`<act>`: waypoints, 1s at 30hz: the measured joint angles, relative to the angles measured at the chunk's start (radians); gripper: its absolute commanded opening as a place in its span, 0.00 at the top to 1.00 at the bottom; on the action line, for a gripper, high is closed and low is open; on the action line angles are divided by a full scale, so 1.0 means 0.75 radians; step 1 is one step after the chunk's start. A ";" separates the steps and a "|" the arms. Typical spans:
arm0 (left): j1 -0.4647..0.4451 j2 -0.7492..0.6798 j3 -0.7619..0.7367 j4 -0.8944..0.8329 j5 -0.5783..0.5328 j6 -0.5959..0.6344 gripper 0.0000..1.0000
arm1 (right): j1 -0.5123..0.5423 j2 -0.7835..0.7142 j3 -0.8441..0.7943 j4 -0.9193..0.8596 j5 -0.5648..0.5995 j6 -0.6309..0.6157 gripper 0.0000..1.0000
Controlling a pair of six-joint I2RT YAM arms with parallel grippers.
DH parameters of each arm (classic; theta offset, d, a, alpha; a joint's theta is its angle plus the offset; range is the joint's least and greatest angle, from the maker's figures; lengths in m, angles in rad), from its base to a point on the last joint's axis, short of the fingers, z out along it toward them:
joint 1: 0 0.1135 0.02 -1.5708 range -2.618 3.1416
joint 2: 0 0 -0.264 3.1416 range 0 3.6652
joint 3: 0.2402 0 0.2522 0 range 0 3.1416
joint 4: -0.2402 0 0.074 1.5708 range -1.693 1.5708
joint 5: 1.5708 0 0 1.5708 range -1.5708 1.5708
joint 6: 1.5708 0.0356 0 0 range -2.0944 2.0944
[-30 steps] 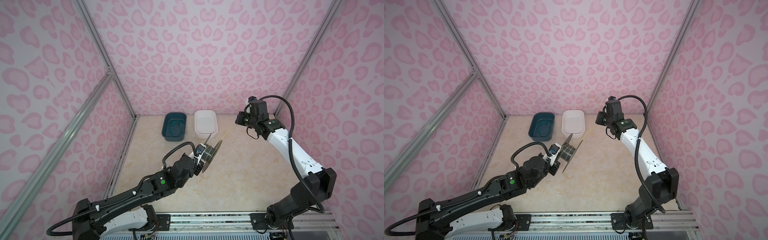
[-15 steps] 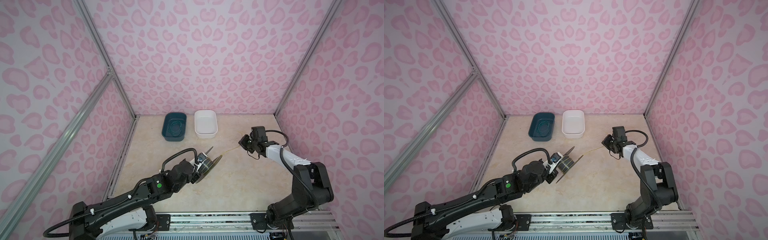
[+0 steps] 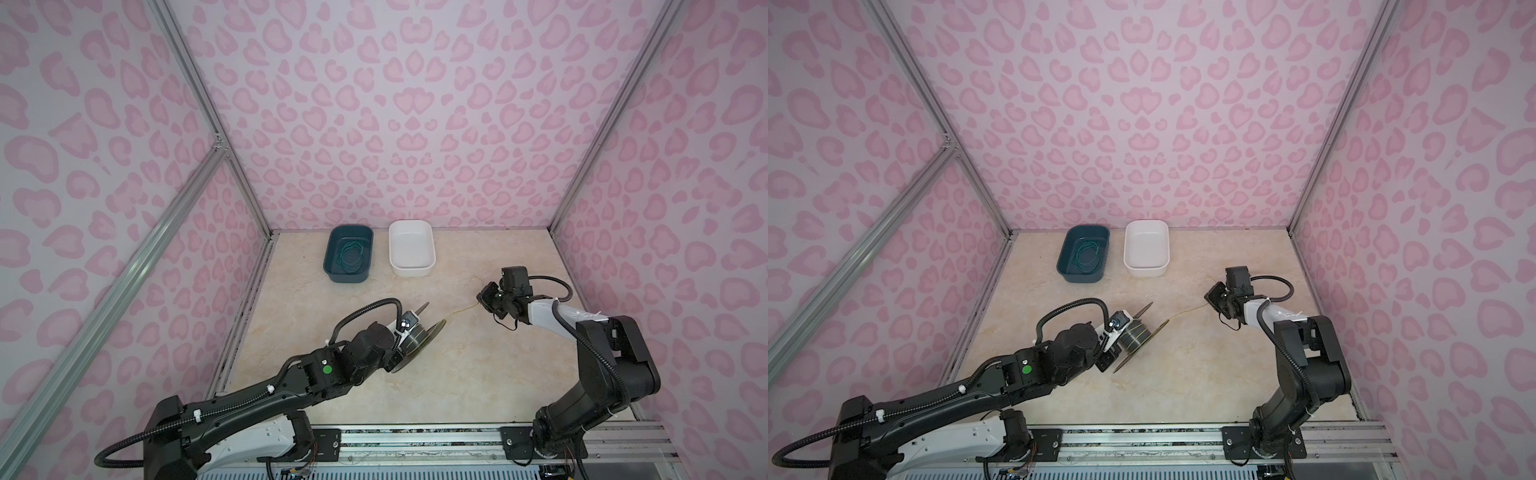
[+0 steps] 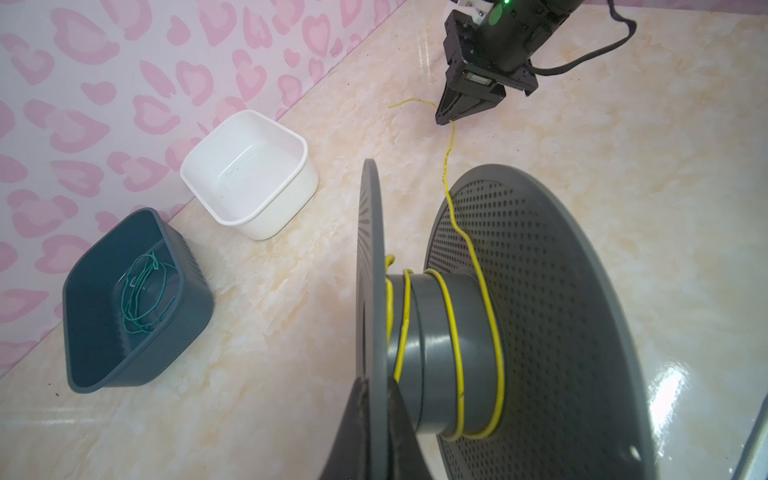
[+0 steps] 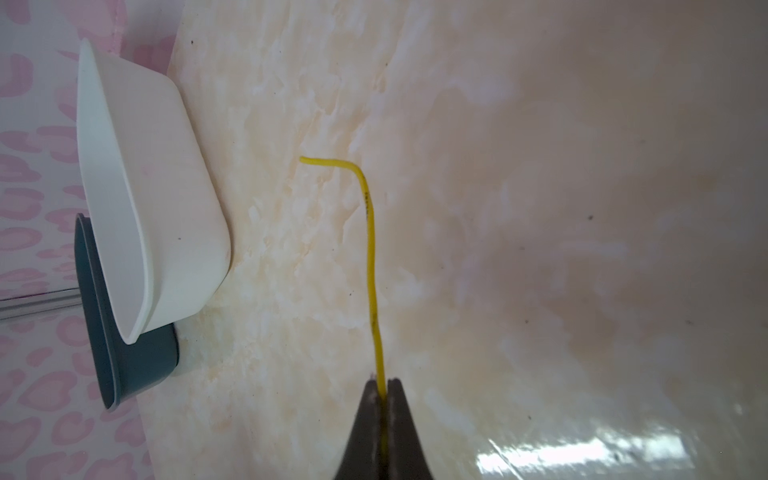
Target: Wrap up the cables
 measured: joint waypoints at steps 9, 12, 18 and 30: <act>0.000 -0.095 -0.022 -0.052 0.012 -0.019 0.96 | -0.045 0.072 0.013 0.039 -0.068 0.033 1.00; 0.000 -0.115 -0.032 -0.068 0.012 -0.019 0.96 | -0.049 0.078 0.013 0.046 -0.075 0.041 1.00; 0.000 -0.087 -0.015 -0.108 0.003 -0.018 0.96 | -0.062 0.090 0.009 0.055 -0.088 0.035 1.00; 0.000 0.201 0.245 -0.339 -0.152 0.081 0.96 | -0.056 0.075 0.145 -0.022 -0.094 -0.186 0.99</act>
